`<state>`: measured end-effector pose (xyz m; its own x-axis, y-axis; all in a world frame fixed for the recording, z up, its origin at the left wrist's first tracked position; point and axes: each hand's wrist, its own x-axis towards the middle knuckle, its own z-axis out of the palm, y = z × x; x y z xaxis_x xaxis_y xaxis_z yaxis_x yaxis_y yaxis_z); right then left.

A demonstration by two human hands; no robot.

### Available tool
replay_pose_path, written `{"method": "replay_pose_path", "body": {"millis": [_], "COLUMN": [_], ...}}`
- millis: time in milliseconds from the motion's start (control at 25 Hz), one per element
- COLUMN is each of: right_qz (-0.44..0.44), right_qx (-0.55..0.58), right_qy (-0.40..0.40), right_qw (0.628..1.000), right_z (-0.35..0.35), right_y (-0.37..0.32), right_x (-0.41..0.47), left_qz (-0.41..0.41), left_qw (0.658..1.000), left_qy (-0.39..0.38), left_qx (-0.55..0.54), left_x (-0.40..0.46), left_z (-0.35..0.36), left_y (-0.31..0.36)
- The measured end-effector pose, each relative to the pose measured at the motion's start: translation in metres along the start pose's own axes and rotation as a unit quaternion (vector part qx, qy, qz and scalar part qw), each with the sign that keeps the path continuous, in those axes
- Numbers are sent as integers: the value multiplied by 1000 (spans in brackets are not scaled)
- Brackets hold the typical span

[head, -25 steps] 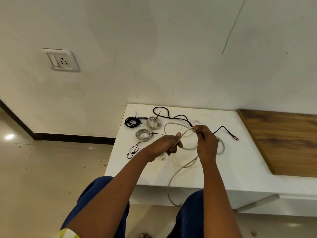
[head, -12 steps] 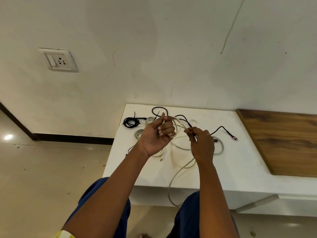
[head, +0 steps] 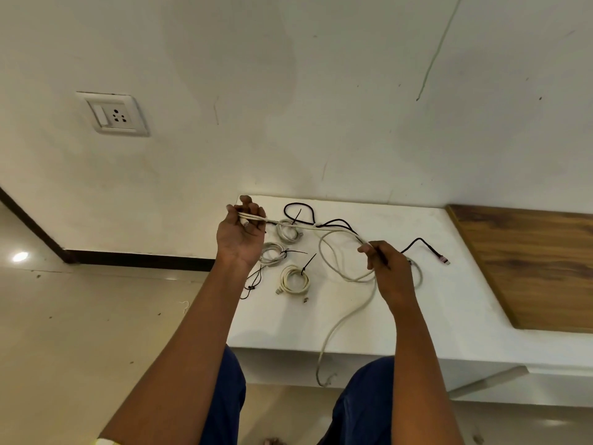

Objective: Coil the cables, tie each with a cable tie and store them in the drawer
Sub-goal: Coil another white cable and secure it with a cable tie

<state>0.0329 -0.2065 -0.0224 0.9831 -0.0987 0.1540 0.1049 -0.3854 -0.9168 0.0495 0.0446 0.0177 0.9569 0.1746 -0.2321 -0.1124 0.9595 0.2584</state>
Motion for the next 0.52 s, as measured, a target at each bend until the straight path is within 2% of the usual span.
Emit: {"method": "replay_pose_path", "body": {"millis": [120, 240, 360, 520], "right_qz": [-6, -21, -25, -34], "right_qx": [44, 70, 98, 131], "right_qy": [-1, -35, -91, -147], "right_qw": [999, 997, 991, 980], "right_z": [3, 6, 7, 11], "right_y": [-12, -22, -33, -42], "right_x": [-3, -7, -11, -16], "left_qz": [23, 59, 82, 70], "left_qw": [999, 987, 947, 897], "left_qy": [42, 82, 130, 117], "left_qx": [20, 128, 283, 420], "left_x": [4, 4, 6, 6], "left_z": [-4, -7, -11, -16], "left_y": [-4, -13, -26, -39]}}
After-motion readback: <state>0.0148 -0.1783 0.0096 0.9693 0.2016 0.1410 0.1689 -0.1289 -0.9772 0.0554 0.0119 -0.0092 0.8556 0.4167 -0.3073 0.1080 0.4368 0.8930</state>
